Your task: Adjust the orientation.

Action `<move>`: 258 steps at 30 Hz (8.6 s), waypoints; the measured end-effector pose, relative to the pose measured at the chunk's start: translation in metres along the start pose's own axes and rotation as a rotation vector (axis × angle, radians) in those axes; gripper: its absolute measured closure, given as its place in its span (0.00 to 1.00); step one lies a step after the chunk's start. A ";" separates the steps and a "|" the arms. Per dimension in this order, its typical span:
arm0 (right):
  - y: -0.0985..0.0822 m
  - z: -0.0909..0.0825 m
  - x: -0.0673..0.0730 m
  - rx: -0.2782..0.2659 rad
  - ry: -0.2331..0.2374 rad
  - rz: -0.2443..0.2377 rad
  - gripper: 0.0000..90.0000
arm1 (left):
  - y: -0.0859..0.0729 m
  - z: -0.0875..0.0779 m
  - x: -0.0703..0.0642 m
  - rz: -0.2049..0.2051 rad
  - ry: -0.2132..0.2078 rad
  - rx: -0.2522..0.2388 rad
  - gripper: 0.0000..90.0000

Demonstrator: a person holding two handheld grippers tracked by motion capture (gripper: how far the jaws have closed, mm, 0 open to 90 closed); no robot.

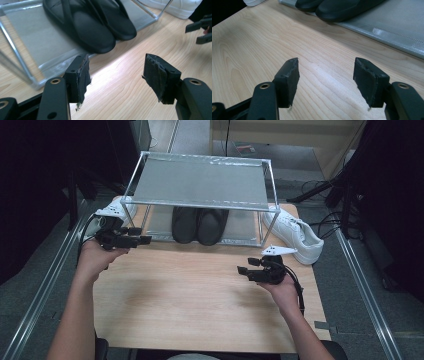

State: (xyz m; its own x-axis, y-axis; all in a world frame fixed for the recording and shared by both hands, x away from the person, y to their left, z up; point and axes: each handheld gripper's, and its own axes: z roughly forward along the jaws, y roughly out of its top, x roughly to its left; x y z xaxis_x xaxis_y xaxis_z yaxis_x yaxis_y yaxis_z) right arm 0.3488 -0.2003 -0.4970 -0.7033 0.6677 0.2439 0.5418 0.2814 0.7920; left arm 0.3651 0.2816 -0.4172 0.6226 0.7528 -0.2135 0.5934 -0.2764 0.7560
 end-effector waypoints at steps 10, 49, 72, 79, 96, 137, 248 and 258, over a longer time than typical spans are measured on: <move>0.005 0.009 0.003 0.021 0.017 -0.023 0.43 | -0.018 -0.017 0.018 -0.021 0.063 0.035 0.42; -0.004 -0.002 0.002 0.022 -0.022 -0.001 0.43 | -0.018 -0.025 0.138 -0.206 0.271 0.036 0.48; -0.008 0.002 -0.002 0.046 -0.032 0.022 0.44 | -0.023 0.009 0.162 -0.220 0.315 0.063 0.77; -0.008 0.003 0.000 0.051 -0.029 0.015 0.44 | -0.023 0.009 0.162 -0.212 0.304 0.076 0.86; -0.009 0.002 -0.005 0.036 -0.020 0.061 0.43 | -0.008 -0.011 0.155 -0.254 0.321 0.062 0.90; 0.011 0.007 -0.003 -0.026 0.076 -0.057 0.34 | -0.064 -0.104 0.063 -0.210 0.270 0.046 0.89; -0.003 0.007 0.013 0.029 0.037 -0.075 0.27 | -0.030 0.080 -0.135 0.220 -0.326 0.167 0.53; -0.002 0.009 0.023 0.030 0.020 -0.089 0.27 | -0.027 0.060 -0.118 0.196 -0.270 0.121 0.50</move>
State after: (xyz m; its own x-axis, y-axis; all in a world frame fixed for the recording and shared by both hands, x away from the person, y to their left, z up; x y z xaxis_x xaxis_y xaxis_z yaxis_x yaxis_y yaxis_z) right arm 0.3355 -0.1790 -0.4986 -0.7585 0.6250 0.1844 0.4899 0.3603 0.7938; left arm 0.3065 0.1639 -0.4494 0.8337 0.4977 -0.2393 0.4949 -0.4809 0.7238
